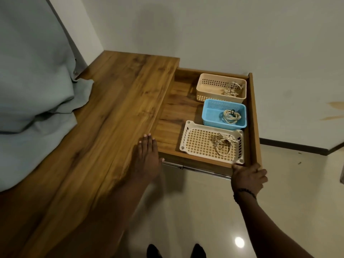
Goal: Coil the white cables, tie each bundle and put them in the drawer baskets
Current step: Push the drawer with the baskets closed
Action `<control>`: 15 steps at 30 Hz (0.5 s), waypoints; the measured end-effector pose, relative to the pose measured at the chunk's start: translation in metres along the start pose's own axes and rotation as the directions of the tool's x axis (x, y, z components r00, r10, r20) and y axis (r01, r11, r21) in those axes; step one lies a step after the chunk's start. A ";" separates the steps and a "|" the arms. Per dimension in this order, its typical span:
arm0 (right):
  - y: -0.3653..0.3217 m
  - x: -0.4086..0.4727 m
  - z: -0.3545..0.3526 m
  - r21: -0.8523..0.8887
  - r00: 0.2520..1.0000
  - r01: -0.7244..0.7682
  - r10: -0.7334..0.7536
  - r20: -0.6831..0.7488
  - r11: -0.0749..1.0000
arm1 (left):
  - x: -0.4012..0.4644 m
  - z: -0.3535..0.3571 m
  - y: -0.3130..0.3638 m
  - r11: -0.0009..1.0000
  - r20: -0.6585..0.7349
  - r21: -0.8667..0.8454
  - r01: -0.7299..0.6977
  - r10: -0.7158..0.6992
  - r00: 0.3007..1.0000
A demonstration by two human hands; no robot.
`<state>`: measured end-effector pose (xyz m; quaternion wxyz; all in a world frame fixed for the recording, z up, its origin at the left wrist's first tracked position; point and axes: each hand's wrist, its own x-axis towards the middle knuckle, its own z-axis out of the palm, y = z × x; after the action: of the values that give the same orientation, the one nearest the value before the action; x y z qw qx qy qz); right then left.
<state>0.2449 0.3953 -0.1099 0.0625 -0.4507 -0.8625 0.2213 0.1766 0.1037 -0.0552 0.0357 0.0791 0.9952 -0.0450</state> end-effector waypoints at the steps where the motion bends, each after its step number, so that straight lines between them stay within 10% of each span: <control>1: -0.002 0.001 0.002 0.041 1.000 -0.019 0.020 -0.011 0.999 | 0.002 0.002 -0.011 1.000 0.000 -0.001 0.004 -0.004 1.000; 15: -0.068 -0.049 0.028 0.066 0.997 -0.074 0.075 -0.018 0.995 | 0.005 0.035 -0.102 0.973 -0.103 -0.143 -0.184 0.170 0.980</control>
<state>0.2141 0.3138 -0.1007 0.0776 -0.4825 -0.8368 0.2468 0.1573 0.0012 -0.0819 0.0004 0.1666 0.9853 0.0377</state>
